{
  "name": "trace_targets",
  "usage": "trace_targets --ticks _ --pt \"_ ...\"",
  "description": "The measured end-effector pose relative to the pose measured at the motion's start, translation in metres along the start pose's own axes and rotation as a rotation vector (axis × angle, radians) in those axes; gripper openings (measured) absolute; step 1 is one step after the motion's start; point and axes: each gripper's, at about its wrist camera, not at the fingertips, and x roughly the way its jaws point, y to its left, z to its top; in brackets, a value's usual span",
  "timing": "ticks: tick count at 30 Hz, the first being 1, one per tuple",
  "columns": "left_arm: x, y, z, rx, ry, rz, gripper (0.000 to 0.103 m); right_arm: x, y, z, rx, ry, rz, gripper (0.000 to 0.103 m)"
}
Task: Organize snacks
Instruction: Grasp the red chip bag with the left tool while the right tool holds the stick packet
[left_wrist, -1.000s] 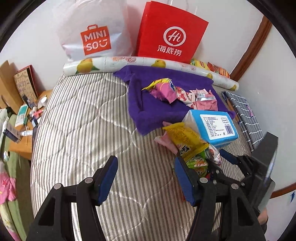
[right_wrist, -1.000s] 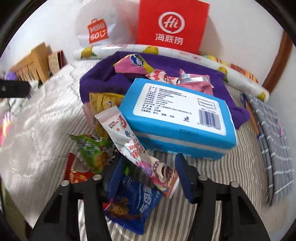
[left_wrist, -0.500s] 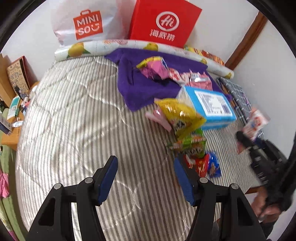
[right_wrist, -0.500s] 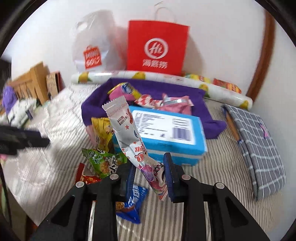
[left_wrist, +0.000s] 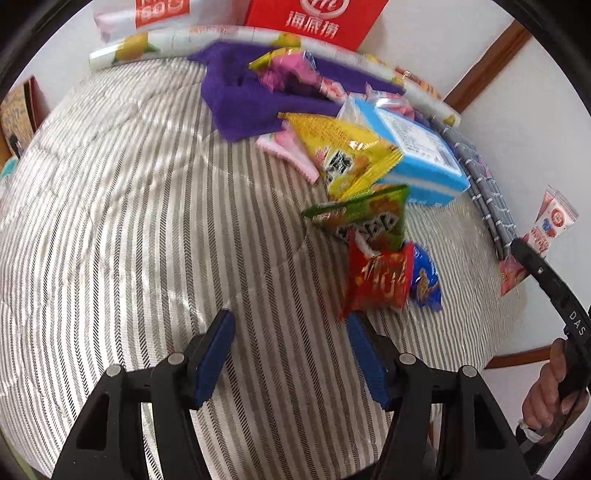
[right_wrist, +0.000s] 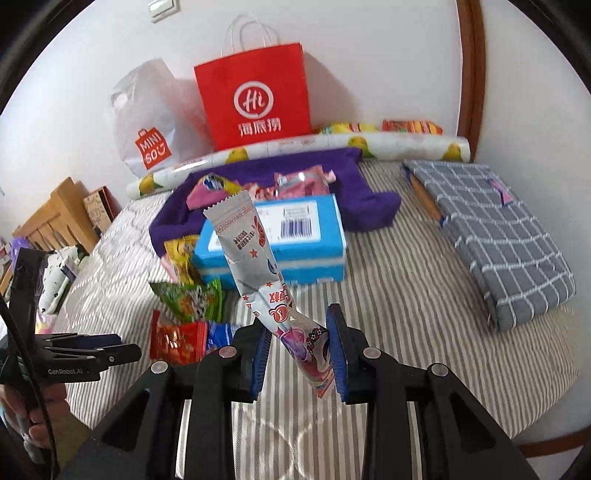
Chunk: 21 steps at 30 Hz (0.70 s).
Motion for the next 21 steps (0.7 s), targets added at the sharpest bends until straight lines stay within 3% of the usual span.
trace_targets --ticks 7,15,21 --pt "0.001 0.002 0.0 -0.036 -0.001 -0.049 0.065 0.0 -0.012 -0.011 0.025 0.013 0.006 0.029" --pt "0.01 -0.02 0.008 -0.027 0.01 -0.134 0.065 0.002 -0.02 -0.015 0.031 0.019 0.021 0.029" --pt "0.018 -0.04 0.018 -0.007 0.008 -0.111 0.065 0.009 -0.029 -0.02 0.031 0.053 0.017 0.03"
